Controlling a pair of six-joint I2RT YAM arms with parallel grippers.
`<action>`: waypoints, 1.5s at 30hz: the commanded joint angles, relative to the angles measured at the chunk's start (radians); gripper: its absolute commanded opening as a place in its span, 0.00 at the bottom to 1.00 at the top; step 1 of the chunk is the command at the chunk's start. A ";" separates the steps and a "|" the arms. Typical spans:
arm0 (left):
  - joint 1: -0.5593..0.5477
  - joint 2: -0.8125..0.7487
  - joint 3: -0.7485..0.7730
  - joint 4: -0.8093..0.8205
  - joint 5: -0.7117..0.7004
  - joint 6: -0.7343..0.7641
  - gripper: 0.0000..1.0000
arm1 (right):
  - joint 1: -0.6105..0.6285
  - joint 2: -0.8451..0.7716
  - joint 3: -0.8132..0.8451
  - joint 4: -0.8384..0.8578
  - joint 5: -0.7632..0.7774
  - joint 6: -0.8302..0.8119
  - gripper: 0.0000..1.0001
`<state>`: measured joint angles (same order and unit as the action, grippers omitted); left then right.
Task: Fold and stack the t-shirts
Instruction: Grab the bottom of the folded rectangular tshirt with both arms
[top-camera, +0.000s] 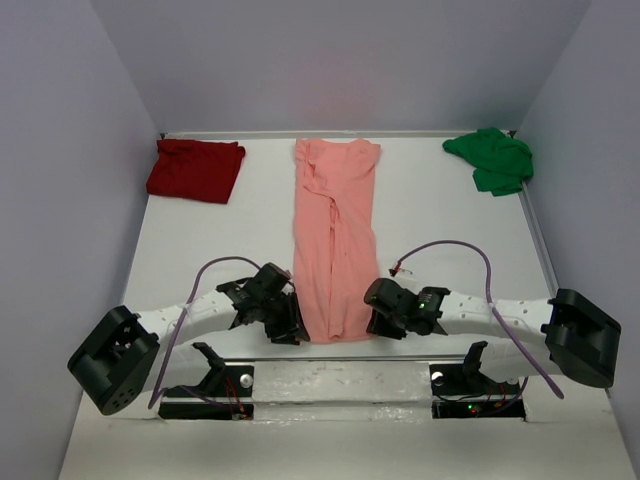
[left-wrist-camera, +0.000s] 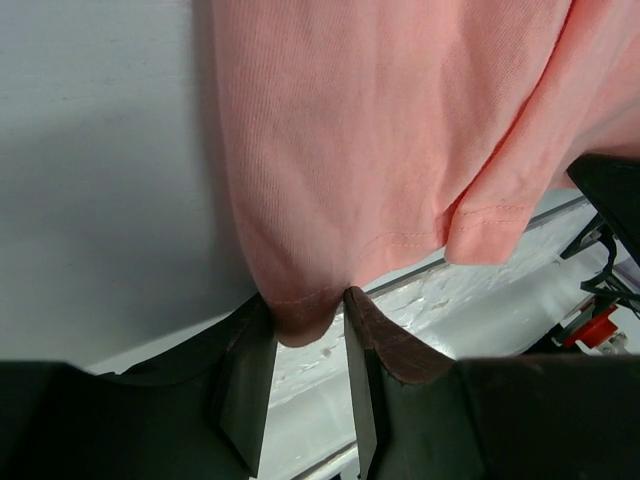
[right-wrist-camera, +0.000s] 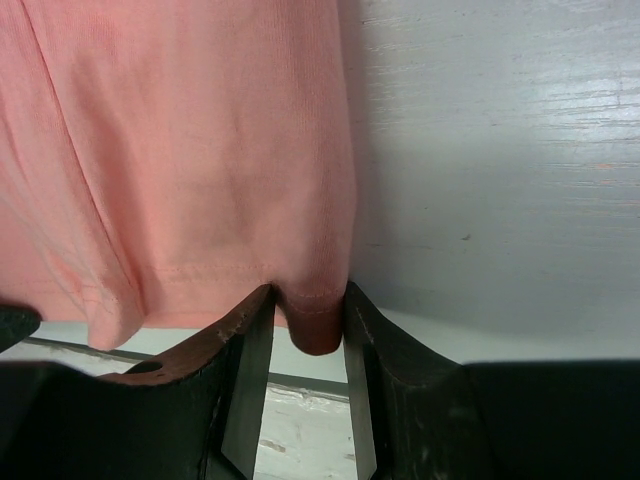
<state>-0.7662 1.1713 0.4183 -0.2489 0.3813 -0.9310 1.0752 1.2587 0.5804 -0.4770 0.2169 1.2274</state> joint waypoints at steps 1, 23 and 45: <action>-0.005 0.011 -0.006 0.000 -0.004 0.009 0.43 | 0.011 0.004 -0.030 -0.017 0.016 0.007 0.39; -0.015 -0.065 0.013 -0.053 -0.025 0.021 0.00 | 0.011 -0.077 -0.013 -0.172 0.107 0.063 0.00; -0.064 -0.219 0.080 -0.182 -0.076 -0.022 0.00 | 0.276 -0.067 0.173 -0.509 0.240 0.280 0.00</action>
<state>-0.8211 1.0096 0.4450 -0.3500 0.3462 -0.9302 1.2896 1.1927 0.6785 -0.7898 0.3489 1.3937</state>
